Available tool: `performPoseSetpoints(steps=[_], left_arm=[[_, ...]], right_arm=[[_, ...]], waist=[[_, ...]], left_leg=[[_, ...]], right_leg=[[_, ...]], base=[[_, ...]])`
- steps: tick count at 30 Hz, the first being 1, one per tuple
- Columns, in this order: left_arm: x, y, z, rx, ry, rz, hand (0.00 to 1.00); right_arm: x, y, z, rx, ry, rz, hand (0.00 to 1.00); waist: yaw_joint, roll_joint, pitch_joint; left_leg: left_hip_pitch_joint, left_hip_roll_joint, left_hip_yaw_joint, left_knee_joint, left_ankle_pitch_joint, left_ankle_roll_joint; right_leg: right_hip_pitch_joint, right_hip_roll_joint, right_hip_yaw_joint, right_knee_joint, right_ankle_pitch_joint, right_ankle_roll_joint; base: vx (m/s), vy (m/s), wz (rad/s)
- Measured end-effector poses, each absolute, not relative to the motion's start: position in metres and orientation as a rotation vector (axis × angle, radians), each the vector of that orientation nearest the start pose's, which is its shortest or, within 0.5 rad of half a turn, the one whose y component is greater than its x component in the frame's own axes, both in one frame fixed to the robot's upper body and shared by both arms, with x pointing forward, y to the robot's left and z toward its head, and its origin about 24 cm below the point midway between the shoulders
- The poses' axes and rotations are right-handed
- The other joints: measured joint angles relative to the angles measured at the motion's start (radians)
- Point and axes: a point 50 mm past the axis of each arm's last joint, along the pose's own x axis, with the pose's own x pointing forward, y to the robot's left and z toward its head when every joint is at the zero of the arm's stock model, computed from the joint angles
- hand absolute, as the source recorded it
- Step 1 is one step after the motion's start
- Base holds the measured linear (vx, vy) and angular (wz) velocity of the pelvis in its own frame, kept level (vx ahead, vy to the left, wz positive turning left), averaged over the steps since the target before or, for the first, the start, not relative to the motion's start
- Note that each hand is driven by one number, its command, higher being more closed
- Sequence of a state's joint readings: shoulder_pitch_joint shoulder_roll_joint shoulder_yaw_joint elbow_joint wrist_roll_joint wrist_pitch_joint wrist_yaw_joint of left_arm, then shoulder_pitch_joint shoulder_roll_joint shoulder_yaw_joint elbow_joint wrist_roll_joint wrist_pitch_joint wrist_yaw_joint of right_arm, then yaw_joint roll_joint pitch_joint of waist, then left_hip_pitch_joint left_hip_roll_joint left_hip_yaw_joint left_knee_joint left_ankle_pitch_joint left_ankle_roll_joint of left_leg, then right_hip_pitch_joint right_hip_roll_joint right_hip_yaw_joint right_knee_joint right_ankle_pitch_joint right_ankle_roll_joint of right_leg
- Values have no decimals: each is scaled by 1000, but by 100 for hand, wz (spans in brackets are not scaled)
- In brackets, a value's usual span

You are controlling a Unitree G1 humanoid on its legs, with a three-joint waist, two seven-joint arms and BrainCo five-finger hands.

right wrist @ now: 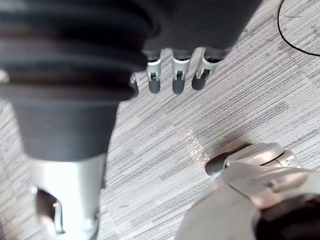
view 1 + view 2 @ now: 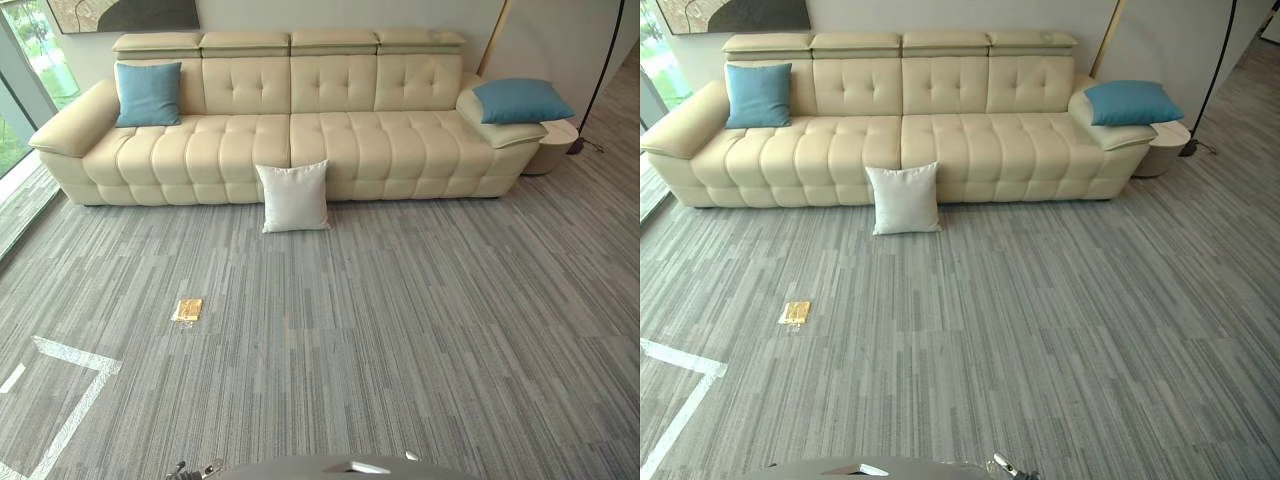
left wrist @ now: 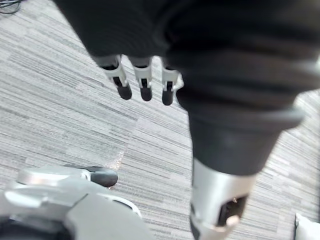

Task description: Pick up cushions and gather them together orderly.

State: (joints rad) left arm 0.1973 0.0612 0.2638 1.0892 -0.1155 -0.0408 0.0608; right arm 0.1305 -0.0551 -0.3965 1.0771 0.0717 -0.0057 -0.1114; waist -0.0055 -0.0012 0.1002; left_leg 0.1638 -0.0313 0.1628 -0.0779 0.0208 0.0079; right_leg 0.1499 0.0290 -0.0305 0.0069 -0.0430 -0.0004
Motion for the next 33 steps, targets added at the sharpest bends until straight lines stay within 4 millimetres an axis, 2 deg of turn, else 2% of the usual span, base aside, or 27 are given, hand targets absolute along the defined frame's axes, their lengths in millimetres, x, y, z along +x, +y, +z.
performPoseSetpoints(steps=[10, 11, 33], left_arm=[[37, 210, -170, -118, 1216, 424, 0], [37, 210, -170, -115, 1220, 420, 0], [40, 210, -170, -85, 1217, 391, 0]], right_arm=[[58, -224, -165, 118, 1171, -544, 0], [59, -224, -165, 111, 1171, -538, 0], [53, -224, -167, 148, 1196, -572, 0]], waist=[[4, -7, 9], [4, -2, 12], [4, -10, 35]], left_leg=[[4, 7, 0, -6, -4, -6], [4, 7, -1, -6, -4, -7], [-15, 5, -26, -8, 0, 0]], right_leg=[[9, 8, -3, -17, 0, 1], [10, 8, -4, -18, 0, 1], [13, 8, -32, -37, 3, 0]], base=[[-29, -34, 0], [-38, -25, 2], [-2, -13, 3]])
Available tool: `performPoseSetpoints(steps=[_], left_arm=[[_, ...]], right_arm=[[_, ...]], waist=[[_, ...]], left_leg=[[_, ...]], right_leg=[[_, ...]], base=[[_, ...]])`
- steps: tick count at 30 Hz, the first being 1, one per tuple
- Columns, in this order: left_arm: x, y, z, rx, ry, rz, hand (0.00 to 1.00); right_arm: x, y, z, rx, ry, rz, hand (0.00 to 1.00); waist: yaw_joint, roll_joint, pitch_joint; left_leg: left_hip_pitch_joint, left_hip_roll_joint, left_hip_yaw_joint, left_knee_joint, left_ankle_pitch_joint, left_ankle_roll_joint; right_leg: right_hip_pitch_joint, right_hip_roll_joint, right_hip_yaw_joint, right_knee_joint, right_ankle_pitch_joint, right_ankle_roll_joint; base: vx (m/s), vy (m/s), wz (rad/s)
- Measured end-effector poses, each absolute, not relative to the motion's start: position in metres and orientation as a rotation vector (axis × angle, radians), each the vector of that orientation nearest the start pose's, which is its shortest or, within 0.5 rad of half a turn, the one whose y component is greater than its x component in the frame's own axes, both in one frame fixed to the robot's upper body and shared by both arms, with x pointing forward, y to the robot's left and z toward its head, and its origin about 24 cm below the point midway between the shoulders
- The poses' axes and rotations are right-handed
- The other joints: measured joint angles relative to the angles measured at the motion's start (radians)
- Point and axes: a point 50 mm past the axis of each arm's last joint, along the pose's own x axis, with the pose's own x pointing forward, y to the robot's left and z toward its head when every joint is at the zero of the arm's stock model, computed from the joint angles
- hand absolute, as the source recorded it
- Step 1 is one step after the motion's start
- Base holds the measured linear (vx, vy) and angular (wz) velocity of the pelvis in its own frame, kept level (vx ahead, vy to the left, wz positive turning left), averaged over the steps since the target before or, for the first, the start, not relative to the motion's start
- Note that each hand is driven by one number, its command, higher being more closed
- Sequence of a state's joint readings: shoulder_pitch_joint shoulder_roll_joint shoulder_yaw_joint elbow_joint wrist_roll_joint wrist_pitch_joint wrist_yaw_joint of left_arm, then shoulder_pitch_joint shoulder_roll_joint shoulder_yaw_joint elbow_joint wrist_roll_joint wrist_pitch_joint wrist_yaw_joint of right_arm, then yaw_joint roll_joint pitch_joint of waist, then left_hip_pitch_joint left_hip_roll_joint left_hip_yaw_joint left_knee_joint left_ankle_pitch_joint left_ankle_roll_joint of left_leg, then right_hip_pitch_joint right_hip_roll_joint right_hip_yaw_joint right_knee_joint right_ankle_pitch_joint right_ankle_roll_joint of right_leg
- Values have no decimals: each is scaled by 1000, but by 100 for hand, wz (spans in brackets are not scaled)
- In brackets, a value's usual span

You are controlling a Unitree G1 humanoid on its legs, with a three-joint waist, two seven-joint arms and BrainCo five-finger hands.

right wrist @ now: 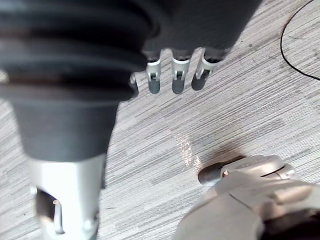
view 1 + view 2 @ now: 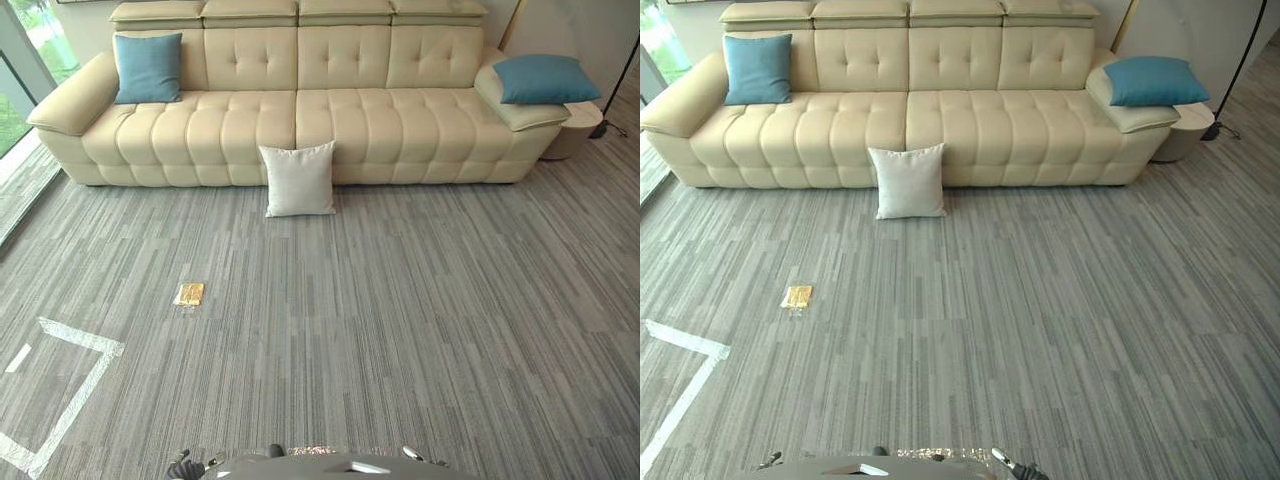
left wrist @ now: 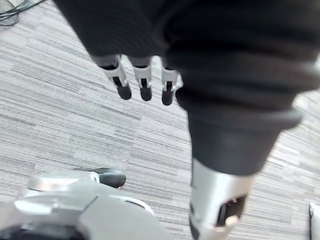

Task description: Pick up cushions and gather them together orderly.

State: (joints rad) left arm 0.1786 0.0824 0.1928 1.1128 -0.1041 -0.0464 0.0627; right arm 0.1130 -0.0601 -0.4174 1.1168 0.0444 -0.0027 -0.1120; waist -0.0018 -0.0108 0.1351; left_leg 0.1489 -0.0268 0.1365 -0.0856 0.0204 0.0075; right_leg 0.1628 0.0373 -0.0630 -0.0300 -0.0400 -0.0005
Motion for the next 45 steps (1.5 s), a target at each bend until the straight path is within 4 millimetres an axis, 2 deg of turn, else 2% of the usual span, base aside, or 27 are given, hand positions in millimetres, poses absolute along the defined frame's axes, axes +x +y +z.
performPoseSetpoints(steps=[11, 14, 15, 16, 17, 18, 19, 20, 22, 25, 26, 27, 29, 30, 31, 32, 33, 35, 36, 37, 38, 39, 41, 42, 43, 44, 45], left_arm=[[47, 211, -169, -67, 1201, 373, 0], [50, 212, -168, -52, 1195, 360, 0], [52, 213, -168, -45, 1192, 356, 0], [55, 212, -167, -44, 1186, 354, 0], [57, 212, -167, -43, 1181, 354, 0], [64, 213, -166, -42, 1165, 358, 0], [67, 215, -165, -39, 1155, 368, 0], [67, 216, -165, -44, 1154, 377, 0], [70, 219, -164, -51, 1149, 393, 0], [78, 218, -163, -46, 1129, 380, 0], [84, 217, -162, -41, 1116, 370, 0], [90, 216, -161, -34, 1105, 357, 0], [100, 216, -159, -20, 1083, 335, 0], [100, 212, -159, -25, 1085, 324, 0], [101, 209, -160, -30, 1084, 320, 0], [105, 201, -160, -52, 1075, 310, 0], [110, 192, -160, -77, 1066, 296, 0], [113, 177, -160, -118, 1059, 277, 0], [116, 178, -159, -143, 1043, 288, 0], [118, 178, -158, -159, 1029, 301, 0], [119, 179, -157, -161, 1024, 305, 0], [124, 179, -155, -172, 997, 313, 0], [130, 182, -151, -186, 962, 332, 0], [133, 182, -149, -196, 942, 338, 0], [139, 183, -145, -209, 905, 349, 0], [140, 183, -144, -211, 899, 351, 0], [145, 185, -142, -212, 881, 355, 0]], right_arm=[[61, -224, -166, 169, 1175, -586, 0], [67, -224, -165, 171, 1160, -581, 0], [68, -223, -165, 174, 1156, -582, 0], [67, -224, -164, 171, 1147, -585, 0], [69, -225, -163, 169, 1136, -585, 0], [73, -225, -161, 169, 1115, -585, 0], [77, -223, -160, 190, 1092, -589, 0], [75, -222, -160, 201, 1091, -597, 0], [75, -220, -160, 217, 1083, -604, 0], [77, -220, -160, 233, 1073, -612, 0], [78, -220, -159, 233, 1069, -613, 0], [79, -222, -159, 230, 1070, -615, 0], [79, -221, -160, 234, 1074, -615, 0], [79, -221, -160, 235, 1078, -615, 0], [78, -220, -160, 235, 1081, -614, 0], [76, -219, -161, 240, 1085, -616, 0], [81, -223, -158, 238, 1053, -624, 0], [92, -227, -154, 233, 1013, -627, 0], [97, -228, -152, 229, 996, -622, 0], [99, -228, -151, 229, 981, -624, 0], [100, -229, -150, 227, 979, -624, 0], [99, -230, -150, 220, 979, -628, 0], [94, -231, -151, 215, 990, -641, 0], [95, -230, -151, 203, 991, -633, 0], [94, -230, -151, 204, 993, -634, 0], [96, -230, -151, 201, 991, -630, 0], [100, -230, -150, 196, 982, -620, 0]], waist=[[12, -3, 7], [11, -4, 14], [10, -7, 19], [11, 1, 30], [13, 3, 41], [18, 2, 55], [18, -5, 66], [18, -1, 71], [21, -15, 69], [3, -8, 71], [-6, -6, 74], [-10, -5, 77], [-30, -9, 90], [-42, -6, 94], [-48, -11, 93], [-58, -17, 95], [-57, 12, 100], [-57, 52, 97], [-66, 62, 98], [-69, 63, 100], [-70, 64, 100], [-68, 68, 105], [-51, 63, 111], [-38, 53, 113], [-18, 40, 115], [-15, 41, 115], [-9, 42, 115]], left_leg=[[-61, 0, 22, 1, -10, 3], [-77, -9, 29, 7, -29, 17], [-69, -17, 33, 7, -40, 26], [-55, -20, 36, 14, -53, 38], [-58, -19, 36, 30, -66, 43], [-61, -15, 33, 82, -104, 39], [-64, -18, 29, 136, -146, 44], [-61, -17, 26, 158, -168, 45], [-25, -16, 16, 187, -219, 47], [11, 0, -11, 184, -256, 44], [28, 12, -28, 180, -274, 44], [56, 22, -42, 164, -289, 36], [109, 28, -76, 126, -304, 11], [147, 39, -104, 105, -318, -11], [166, 39, -117, 104, -324, -21], [196, 53, -138, 123, -329, -31], [193, 80, -138, 168, -315, -56], [166, 122, -132, 250, -282, -97], [109, 145, -135, 406, -210, -123], [25, 163, -142, 618, -107, -193], [2, 170, -143, 680, -93, -213], [-91, 202, -117, 922, -84, -236], [-174, 252, -37, 1130, -127, -213], [-234, 265, 17, 1179, -167, -161], [-329, 275, 74, 1179, -209, -121], [-354, 280, 88, 1173, -216, -112], [-429, 297, 136, 1117, -240, -83]], right_leg=[[-75, -1, 23, 13, -6, 14], [-132, -15, 23, 103, -57, 44], [-155, -30, 18, 174, -92, 71], [-183, -43, 4, 277, -122, 117], [-208, -50, -8, 348, -129, 128], [-299, -69, -26, 549, -140, 117], [-376, -111, -66, 723, -154, 82], [-406, -129, -80, 787, -164, 79], [-486, -174, -122, 863, -219, 86], [-544, -176, -184, 752, -228, 77], [-569, -161, -213, 637, -195, 64], [-592, -137, -228, 488, -122, 56], [-607, -116, -225, 269, -1, 65], [-615, -118, -210, 229, 30, 59], [-615, -120, -194, 225, 31, 54], [-618, -119, -169, 284, 137, -6], [-635, -113, -185, 367, 134, -33], [-636, -82, -208, 422, 68, -59], [-612, -58, -221, 460, -2, -82], [-563, -44, -220, 457, -47, -90], [-550, -39, -215, 453, -54, -91], [-472, -13, -209, 422, -79, -101], [-337, 17, -190, 366, -94, -112], [-257, 26, -158, 323, -104, -115], [-183, 31, -133, 266, -118, -106], [-170, 32, -131, 254, -118, -106], [-119, 36, -121, 214, -120, -100]], base=[[-1, -1, -5], [63, 33, -4], [98, 49, 10], [99, 52, 9], [65, 60, 1], [94, 84, 4], [117, 94, 4], [256, 124, 5], [284, 92, 0], [381, 14, 26], [487, -44, 34], [516, -60, 38], [579, -125, 70], [604, -188, 94], [649, -254, 90], [694, -295, 63], [696, -313, 42], [695, -335, 2], [835, -385, -7], [679, -292, -5], [674, -254, -6], [645, -215, -15], [582, -171, -32], [549, -104, -52], [441, -79, -44], [403, -35, -42], [330, 14, -23]])
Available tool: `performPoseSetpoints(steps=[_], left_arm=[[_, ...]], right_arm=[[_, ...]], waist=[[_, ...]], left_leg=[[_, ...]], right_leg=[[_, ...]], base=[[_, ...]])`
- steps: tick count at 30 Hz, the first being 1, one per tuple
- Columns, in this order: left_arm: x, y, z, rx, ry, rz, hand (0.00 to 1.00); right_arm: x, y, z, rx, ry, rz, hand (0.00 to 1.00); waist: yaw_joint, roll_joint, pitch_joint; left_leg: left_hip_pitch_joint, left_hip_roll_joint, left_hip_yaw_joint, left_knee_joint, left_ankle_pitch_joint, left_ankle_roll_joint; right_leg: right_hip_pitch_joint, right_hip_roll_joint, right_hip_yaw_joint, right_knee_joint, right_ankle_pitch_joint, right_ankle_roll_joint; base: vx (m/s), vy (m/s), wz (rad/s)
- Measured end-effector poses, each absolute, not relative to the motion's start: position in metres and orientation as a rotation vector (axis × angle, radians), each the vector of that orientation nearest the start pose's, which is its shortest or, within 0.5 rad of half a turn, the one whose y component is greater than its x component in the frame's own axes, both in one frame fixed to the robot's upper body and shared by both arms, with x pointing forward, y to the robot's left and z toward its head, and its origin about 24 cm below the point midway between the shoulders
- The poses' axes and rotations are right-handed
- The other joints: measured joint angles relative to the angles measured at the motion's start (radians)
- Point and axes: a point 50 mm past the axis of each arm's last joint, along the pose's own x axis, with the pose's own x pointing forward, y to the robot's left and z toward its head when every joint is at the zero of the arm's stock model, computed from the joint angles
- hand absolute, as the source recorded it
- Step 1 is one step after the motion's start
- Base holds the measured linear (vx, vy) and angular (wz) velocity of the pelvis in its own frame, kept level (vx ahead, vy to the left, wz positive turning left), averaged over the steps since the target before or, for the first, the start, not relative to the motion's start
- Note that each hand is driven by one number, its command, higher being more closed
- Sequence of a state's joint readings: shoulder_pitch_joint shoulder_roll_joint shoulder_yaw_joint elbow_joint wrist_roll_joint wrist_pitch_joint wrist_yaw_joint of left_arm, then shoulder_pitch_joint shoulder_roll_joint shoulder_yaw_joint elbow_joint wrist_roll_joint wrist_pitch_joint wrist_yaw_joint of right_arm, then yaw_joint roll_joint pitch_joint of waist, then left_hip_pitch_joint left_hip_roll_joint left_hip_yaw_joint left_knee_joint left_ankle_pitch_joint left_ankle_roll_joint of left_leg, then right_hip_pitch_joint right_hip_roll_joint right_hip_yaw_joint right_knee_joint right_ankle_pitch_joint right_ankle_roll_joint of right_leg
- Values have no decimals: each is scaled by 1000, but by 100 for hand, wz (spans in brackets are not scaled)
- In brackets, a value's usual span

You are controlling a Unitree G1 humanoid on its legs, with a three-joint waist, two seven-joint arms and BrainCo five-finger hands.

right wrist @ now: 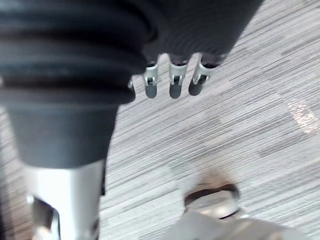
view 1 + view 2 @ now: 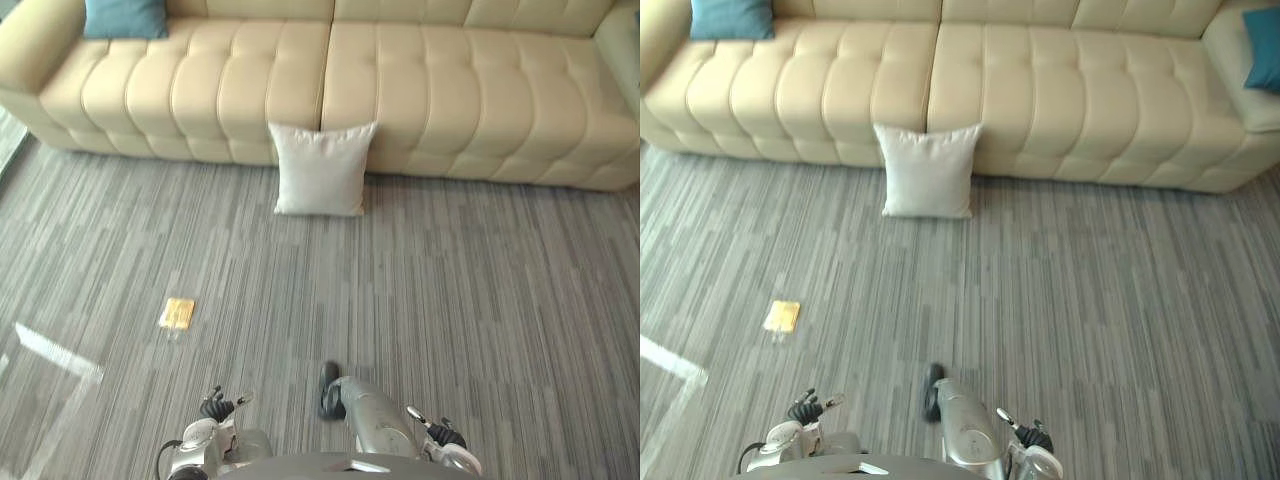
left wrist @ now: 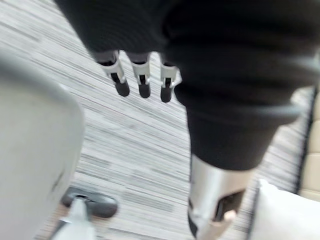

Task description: Pick up cushions and gather them together orderly.

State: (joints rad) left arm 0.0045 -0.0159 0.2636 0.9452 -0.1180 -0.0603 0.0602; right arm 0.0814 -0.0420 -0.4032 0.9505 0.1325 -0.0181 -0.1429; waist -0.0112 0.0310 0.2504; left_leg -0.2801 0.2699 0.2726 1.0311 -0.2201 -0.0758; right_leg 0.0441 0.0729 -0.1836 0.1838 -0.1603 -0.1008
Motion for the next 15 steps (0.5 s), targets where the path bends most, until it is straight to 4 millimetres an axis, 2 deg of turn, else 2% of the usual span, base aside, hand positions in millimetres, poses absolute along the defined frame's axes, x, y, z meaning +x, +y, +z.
performPoseSetpoints(steps=[2, 3, 4, 5, 6, 7, 8, 9, 10, 11, 12, 13, 14, 15], left_arm=[[147, 186, -141, -217, 871, 359, 0], [146, 187, -142, -221, 872, 370, 0], [145, 187, -142, -221, 876, 371, 0], [142, 187, -143, -222, 885, 374, 0], [136, 187, -145, -228, 899, 383, 0], [135, 188, -146, -235, 901, 392, 0], [133, 190, -147, -237, 907, 401, 0], [130, 195, -147, -235, 906, 416, 0], [129, 197, -147, -233, 907, 424, 0], [127, 203, -147, -222, 913, 432, 0], [125, 207, -148, -210, 924, 436, 0], [124, 208, -148, -207, 933, 437, 0], [123, 209, -150, -200, 949, 431, 0], [121, 208, -151, -191, 968, 421, 0]], right_arm=[[106, -229, -148, 193, 970, -606, 0], [107, -226, -148, 200, 968, -603, 0], [107, -224, -149, 206, 969, -601, 0], [108, -217, -150, 219, 971, -590, 0], [112, -210, -150, 215, 969, -557, 0], [113, -211, -149, 205, 968, -550, 0], [113, -208, -150, 211, 973, -542, 0], [108, -200, -153, 231, 992, -540, 0], [108, -198, -154, 237, 1000, -537, 0], [107, -191, -155, 253, 1007, -527, 0], [109, -187, -155, 264, 1005, -516, 0], [111, -187, -155, 264, 1000, -513, 0], [113, -188, -154, 261, 993, -513, 0], [113, -190, -153, 252, 986, -512, 0]], waist=[[12, -4, 1], [23, -11, 4], [30, -13, 4], [48, -20, -6], [58, -15, -16], [58, -13, -20], [61, -25, -34], [65, -55, -67], [66, -69, -78], [69, -98, -98], [66, -120, -102], [63, -124, -98], [53, -117, -91], [40, -109, -86]], left_leg=[[-54, 1, 63, -184, -16, 27], [-65, -23, 68, -349, -11, 28], [-66, -38, 59, -429, -2, 22], [-59, -69, 28, -591, 39, 2], [-61, -84, -11, -714, 78, -6], [-60, -85, -29, -747, 92, -1], [-56, -92, -29, -751, 176, 20], [-54, -127, -18, -729, 222, 44], [-53, -138, -10, -715, 228, 54], [-42, -159, 18, -698, 210, 82], [-4, -177, 50, -698, 180, 91], [25, -181, 62, -698, 163, 104], [83, -182, 85, -699, 134, 108], [149, -182, 94, -704, 107, 108]], right_leg=[[70, -6, 10, -44, -2, 19], [120, -18, 20, -65, -14, 38], [142, -25, 27, -75, -20, 48], [174, -43, 41, -95, -44, 73], [197, -53, 65, -104, -71, 97], [206, -59, 73, -105, -88, 104], [219, -84, 101, -91, -128, 126], [218, -129, 128, -66, -152, 144], [210, -144, 142, -42, -152, 144], [173, -178, 174, 45, -147, 141], [112, -208, 196, 199, -128, 163], [66, -219, 204, 312, -99, 191], [-19, -238, 216, 530, -49, 244], [-74, -248, 194, 681, -42, 253]], base=[[524, 62, -31], [361, 73, -33], [349, 116, -42], [400, 210, -53], [400, 210, -58], [513, 368, -57], [487, 370, -55], [593, 428, -58], [537, 319, -64], [538, 306, -61], [531, 312, -60], [488, 310, -54], [456, 266, -39], [432, 240, -35]])
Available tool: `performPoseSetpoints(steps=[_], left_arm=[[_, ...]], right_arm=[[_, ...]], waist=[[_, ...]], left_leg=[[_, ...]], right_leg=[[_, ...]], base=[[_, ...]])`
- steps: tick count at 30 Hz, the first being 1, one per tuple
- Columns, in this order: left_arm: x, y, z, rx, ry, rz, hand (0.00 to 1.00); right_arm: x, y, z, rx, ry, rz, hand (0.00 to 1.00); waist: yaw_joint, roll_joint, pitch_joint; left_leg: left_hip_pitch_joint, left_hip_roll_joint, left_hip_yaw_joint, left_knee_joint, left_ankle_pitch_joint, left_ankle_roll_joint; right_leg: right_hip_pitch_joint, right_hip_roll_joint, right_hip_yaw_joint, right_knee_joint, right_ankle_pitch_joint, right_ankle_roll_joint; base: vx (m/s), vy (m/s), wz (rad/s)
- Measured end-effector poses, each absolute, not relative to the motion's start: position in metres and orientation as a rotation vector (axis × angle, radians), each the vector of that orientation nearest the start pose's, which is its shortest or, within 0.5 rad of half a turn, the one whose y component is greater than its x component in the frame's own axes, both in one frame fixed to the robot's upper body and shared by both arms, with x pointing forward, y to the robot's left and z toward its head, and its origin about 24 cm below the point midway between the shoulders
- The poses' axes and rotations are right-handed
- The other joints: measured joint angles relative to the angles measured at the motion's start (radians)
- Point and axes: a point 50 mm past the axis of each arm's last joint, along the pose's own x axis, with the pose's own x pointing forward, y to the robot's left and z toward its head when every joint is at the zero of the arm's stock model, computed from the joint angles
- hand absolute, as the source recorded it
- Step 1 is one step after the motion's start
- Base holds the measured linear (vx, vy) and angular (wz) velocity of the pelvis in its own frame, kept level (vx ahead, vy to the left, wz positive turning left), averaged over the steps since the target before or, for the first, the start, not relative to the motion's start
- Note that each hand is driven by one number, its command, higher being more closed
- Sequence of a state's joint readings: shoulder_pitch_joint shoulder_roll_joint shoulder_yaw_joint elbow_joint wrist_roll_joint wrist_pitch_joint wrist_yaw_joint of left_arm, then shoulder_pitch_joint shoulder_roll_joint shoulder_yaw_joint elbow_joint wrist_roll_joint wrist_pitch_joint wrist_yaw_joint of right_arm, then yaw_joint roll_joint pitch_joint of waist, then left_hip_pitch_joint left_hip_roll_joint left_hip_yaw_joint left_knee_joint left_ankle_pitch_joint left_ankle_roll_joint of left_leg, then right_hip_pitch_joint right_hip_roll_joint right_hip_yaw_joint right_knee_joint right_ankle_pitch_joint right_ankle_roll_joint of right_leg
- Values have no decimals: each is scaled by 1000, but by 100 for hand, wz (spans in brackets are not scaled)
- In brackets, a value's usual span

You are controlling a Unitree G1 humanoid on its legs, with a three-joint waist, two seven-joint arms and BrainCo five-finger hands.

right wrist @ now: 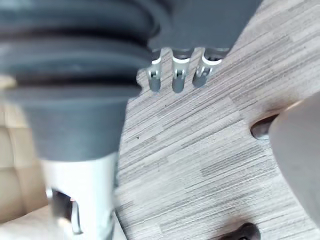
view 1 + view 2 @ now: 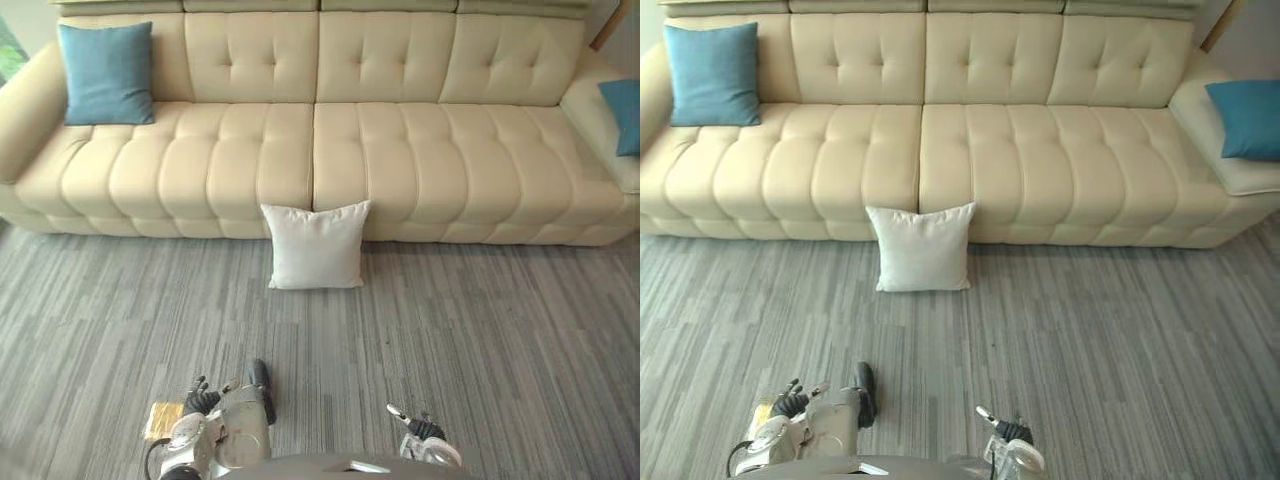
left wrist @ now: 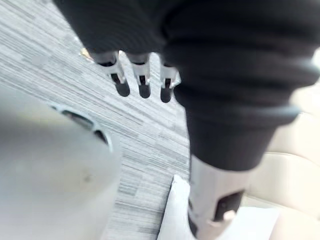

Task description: Pick up cushions and gather them together orderly.

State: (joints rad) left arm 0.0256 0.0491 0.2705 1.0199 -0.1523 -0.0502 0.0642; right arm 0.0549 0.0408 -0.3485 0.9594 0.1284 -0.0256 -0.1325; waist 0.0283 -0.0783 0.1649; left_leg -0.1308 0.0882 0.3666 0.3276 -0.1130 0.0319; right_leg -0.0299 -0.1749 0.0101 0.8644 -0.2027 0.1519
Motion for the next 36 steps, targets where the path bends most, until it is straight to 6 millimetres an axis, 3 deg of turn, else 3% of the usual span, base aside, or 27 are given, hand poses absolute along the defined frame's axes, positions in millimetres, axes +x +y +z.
performPoseSetpoints(steps=[2, 4, 7, 9, 11, 12, 13, 14, 16, 18, 19, 21, 22, 25, 28, 29, 30, 31, 33, 36], left_arm=[[119, 206, -152, -185, 982, 422, 0], [121, 204, -153, -188, 983, 421, 0], [128, 197, -152, -205, 974, 404, 0], [130, 192, -152, -215, 978, 396, 0], [129, 188, -154, -237, 986, 402, 0], [129, 189, -154, -240, 988, 406, 0], [127, 184, -155, -249, 1002, 401, 0], [126, 174, -157, -269, 1015, 384, 0], [125, 158, -158, -302, 1021, 343, 0], [128, 153, -157, -312, 1010, 322, 0], [129, 154, -156, -316, 1003, 319, 0], [133, 155, -154, -320, 976, 317, 0], [133, 156, -153, -321, 972, 321, 0], [135, 157, -152, -328, 960, 329, 0], [137, 157, -151, -325, 949, 326, 0], [137, 157, -151, -322, 948, 325, 0], [137, 157, -151, -321, 951, 322, 0], [135, 156, -152, -320, 961, 322, 0], [134, 170, -152, -288, 959, 342, 0], [128, 179, -154, -266, 984, 356, 0]], right_arm=[[116, -188, -153, 232, 984, -485, 0], [120, -191, -151, 226, 971, -484, 0], [122, -195, -150, 221, 966, -490, 0], [122, -195, -150, 223, 965, -492, 0], [121, -198, -150, 234, 963, -511, 0], [121, -198, -150, 236, 963, -513, 0], [121, -200, -150, 245, 956, -517, 0], [124, -207, -147, 236, 937, -516, 0], [123, -215, -146, 215, 934, -529, 0], [122, -216, -147, 214, 940, -530, 0], [121, -214, -147, 218, 945, -528, 0], [116, -214, -149, 218, 960, -532, 0], [115, -214, -149, 217, 963, -532, 0], [115, -215, -150, 222, 966, -536, 0], [110, -214, -151, 230, 979, -546, 0], [109, -214, -152, 236, 983, -553, 0], [108, -215, -152, 235, 983, -559, 0], [108, -216, -152, 236, 982, -562, 0], [105, -209, -154, 254, 995, -556, 0], [103, -202, -155, 272, 1004, -551, 0]], waist=[[0, 1, 0], [-4, 2, 0], [-14, 11, 3], [-21, 23, 8], [-28, 38, 18], [-29, 35, 20], [-36, 39, 18], [-41, 69, 20], [-44, 117, -3], [-48, 121, -5], [-58, 121, -4], [-44, 112, 0], [-39, 113, -1], [-36, 114, -1], [-29, 108, 2], [-27, 104, 3], [-29, 112, -2], [-24, 114, -9], [-25, 74, -14], [-28, 57, -18]], left_leg=[[108, 0, 36, -53, -24, -8], [171, 0, 57, -112, -27, -15], [239, 3, 72, -161, -43, -41], [254, 11, 72, -165, -58, -60], [303, 15, 68, -163, -97, -104], [314, 12, 58, -155, -117, -113], [354, 19, 28, -146, -149, -131], [377, 46, -7, -149, -168, -141], [386, 84, -62, -130, -171, -139], [346, 119, -98, -22, -149, -136], [297, 151, -118, 114, -133, -142], [211, 193, -139, 374, -117, -165], [193, 194, -137, 417, -118, -165], [124, 204, -103, 438, -128, -155], [104, 197, -57, 275, -155, -149], [97, 172, -57, 124, -126, -135], [98, 163, -57, 44, -47, -118], [111, 145, -59, 15, -43, -131], [134, 97, -37, -38, -31, -113], [171, 55, -28, -103, -14, -94]], right_leg=[[-85, -18, -60, 100, -11, -20], [-168, -13, -120, 70, -36, -45], [-239, 25, -190, -203, -43, -68], [-251, 58, -186, -420, 18, -97], [-236, 79, -151, -623, 140, -113], [-225, 77, -133, -639, 168, -111], [-210, 79, -134, -578, 249, -131], [-213, 92, -163, -493, 173, -139], [-209, 107, -212, -441, 93, -158], [-177, 110, -253, -414, 38, -167], [-138, 111, -279, -415, 13, -171], [-73, 114, -301, -422, -12, -193], [-60, 116, -301, -428, -17, -196], [5, 128, -297, -489, -17, -197], [61, 111, -293, -535, -6, -180], [71, 89, -290, -534, 2, -162], [69, 90, -286, -533, 5, -149], [67, 89, -266, -535, -4, -124], [72, 57, -231, -576, 19, -101], [110, 34, -225, -642, 54, -82]], base=[[353, 176, -41], [259, 109, -38], [294, -44, -13], [300, -137, -4], [358, -192, 0], [388, -266, 21], [397, -296, 44], [394, -286, 53], [389, -232, 61], [377, -246, 62], [386, -270, 54], [331, -189, 23], [223, -57, -14], [279, -2, -8], [233, 125, 2], [169, 185, 7], [157, 202, 0], [117, 148, -5], [117, 216, -5], [44, 141, 1]])
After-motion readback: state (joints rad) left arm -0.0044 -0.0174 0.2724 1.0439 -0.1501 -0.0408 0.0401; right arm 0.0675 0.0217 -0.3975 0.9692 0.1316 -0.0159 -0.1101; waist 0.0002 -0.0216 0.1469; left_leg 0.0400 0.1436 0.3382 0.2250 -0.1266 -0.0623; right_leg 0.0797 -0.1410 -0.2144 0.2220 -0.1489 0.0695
